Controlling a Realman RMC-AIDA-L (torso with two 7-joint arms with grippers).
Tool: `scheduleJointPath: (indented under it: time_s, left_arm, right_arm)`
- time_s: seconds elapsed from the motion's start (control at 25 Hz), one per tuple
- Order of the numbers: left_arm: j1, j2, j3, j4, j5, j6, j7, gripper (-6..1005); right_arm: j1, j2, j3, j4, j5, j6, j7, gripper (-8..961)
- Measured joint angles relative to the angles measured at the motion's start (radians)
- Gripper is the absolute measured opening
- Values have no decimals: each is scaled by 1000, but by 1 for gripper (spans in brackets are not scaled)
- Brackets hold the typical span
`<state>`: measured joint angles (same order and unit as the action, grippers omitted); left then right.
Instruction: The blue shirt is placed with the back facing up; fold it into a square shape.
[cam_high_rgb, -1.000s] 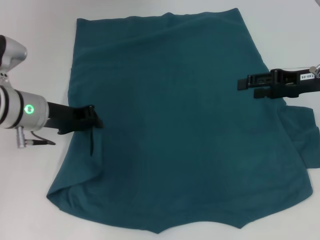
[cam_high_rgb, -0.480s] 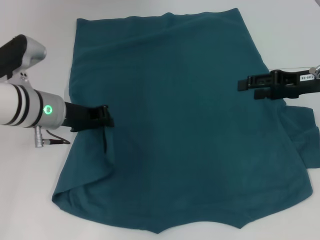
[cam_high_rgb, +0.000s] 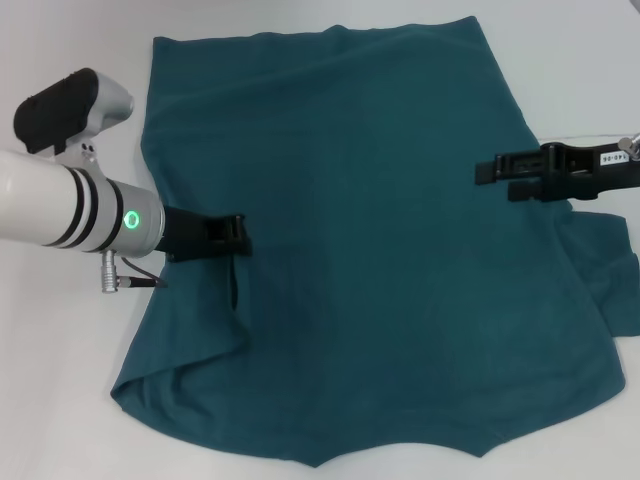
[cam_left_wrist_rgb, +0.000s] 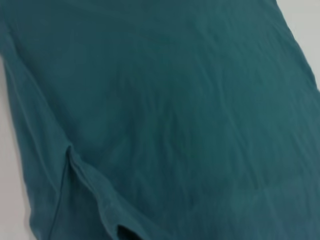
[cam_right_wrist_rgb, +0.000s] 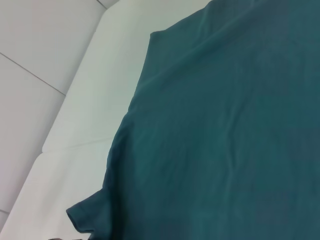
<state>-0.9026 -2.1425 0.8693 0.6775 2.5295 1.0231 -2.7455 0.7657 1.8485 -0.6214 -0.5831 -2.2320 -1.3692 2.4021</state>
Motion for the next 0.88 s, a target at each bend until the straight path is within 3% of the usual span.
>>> scheduleJointPath:
  time_s: [0.16,0.36,0.56,0.68,0.88]
  left_arm:
    - [-1,2,18,10,-2,1,15,139]
    - [-2,-12,22,17,-92,38,133,155]
    - [12,-10,-12,25,-154,75,179,358]
    - [52,-3,-66,51,-176,108,176,439]
    - [180,5,-81,135,-262,202,236,538]
  right_arm:
    - [-4,0,0,0,0,0,0,817]
    - [-6,0,0,0,0,1,0,816]
    - [-4,0,-2,0,0,1,0,816]
    - [-3,0,-10,-1,0,0,-6,816]
    - [-13,0,-7,0,2,3,-36,816]
